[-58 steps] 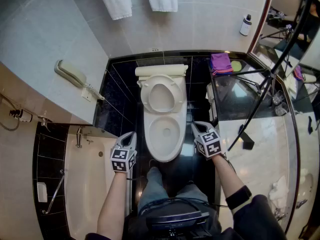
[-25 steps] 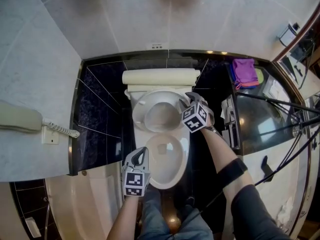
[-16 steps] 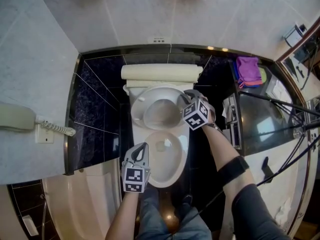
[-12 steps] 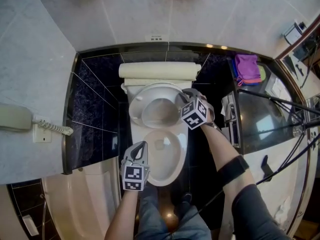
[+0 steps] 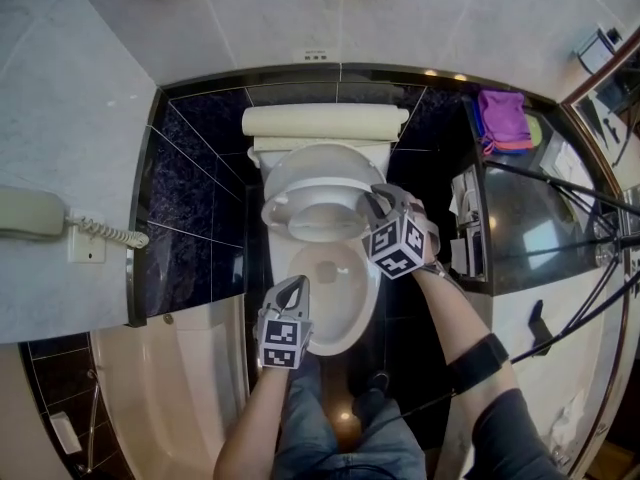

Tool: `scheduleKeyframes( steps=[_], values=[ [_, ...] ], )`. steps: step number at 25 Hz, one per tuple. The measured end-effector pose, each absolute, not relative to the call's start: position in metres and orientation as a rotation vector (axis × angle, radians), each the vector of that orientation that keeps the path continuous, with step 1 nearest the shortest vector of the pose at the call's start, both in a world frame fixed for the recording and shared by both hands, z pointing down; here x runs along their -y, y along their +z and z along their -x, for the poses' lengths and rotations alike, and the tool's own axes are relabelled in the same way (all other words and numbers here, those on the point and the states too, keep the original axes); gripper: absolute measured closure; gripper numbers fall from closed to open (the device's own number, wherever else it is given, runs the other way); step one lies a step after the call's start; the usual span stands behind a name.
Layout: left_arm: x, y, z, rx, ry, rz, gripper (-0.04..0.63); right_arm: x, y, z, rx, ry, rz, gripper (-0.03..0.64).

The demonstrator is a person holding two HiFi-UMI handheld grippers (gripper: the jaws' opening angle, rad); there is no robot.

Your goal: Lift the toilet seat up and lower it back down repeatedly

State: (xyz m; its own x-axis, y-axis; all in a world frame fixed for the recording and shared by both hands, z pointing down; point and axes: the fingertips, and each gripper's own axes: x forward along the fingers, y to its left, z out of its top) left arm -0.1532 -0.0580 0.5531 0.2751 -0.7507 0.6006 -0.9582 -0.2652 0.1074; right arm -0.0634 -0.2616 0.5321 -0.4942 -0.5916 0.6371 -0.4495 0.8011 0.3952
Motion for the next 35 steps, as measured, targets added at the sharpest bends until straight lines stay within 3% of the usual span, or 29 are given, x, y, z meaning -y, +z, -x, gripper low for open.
scheduleKeyframes(
  steps=[29, 35],
  values=[
    [-0.023, 0.598, 0.116, 1.482, 0.579, -1.996, 0.595, 0.01, 0.595, 0.01, 2.117, -0.313, -0.543, 0.531],
    [-0.048, 0.618, 0.11, 1.472, 0.577, -1.976, 0.595, -0.03, 0.604, -0.015, 2.169, -0.179, -0.59, 0.592]
  ],
)
